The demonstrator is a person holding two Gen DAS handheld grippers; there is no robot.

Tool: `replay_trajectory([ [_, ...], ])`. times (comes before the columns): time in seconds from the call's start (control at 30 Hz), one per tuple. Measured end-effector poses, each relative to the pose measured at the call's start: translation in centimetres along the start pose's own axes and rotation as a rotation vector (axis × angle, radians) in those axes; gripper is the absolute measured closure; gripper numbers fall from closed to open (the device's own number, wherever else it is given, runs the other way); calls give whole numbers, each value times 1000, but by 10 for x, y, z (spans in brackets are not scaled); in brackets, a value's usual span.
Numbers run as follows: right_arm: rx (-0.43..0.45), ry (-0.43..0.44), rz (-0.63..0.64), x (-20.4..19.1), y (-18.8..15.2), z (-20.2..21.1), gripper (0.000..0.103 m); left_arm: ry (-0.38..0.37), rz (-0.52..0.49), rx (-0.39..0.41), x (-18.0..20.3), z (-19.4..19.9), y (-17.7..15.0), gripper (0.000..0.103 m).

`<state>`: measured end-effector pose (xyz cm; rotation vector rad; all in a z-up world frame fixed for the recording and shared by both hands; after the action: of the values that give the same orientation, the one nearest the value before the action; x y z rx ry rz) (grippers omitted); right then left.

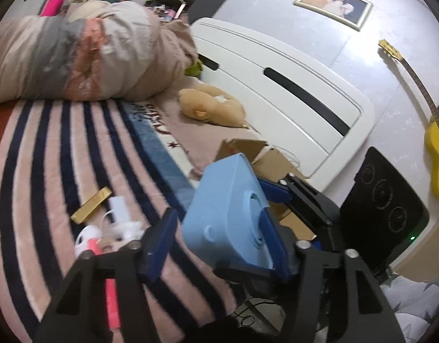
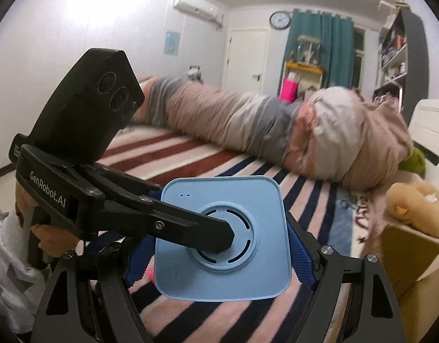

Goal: Organize rigid objects
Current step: 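Carry the blue pad with the right gripper into the cardboard box and release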

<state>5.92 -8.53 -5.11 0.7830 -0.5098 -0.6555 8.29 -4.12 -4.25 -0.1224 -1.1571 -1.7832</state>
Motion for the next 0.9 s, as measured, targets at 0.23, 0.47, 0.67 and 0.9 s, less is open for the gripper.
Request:
replay_trajectory([
  [0.23, 44, -51, -88, 49, -14, 33, 24, 66, -123, -15, 55, -37, 31, 65],
  [0.47, 87, -117, -242, 117, -41, 80, 24, 20, -196, -77, 111, -91, 62, 65],
  [0.67, 126, -36, -346, 147, -51, 99, 24, 93, -227, -118, 134, -98, 71, 68],
  [0.9, 149, 163, -389, 140, -45, 88, 24, 161, -225, -139, 132, -75, 71, 75],
])
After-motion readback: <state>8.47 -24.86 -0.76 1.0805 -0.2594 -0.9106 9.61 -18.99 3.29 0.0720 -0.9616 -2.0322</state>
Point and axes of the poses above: each gripper's, at about its wrist camera, not at the fingertips, and z roughly against the way its jaws point, x to its right, y to its top, the point moved 6 cm from there along -z, roughly the way its jaws point, and after that the axes turned 9 degrees about -x, right-handed, at the moved point
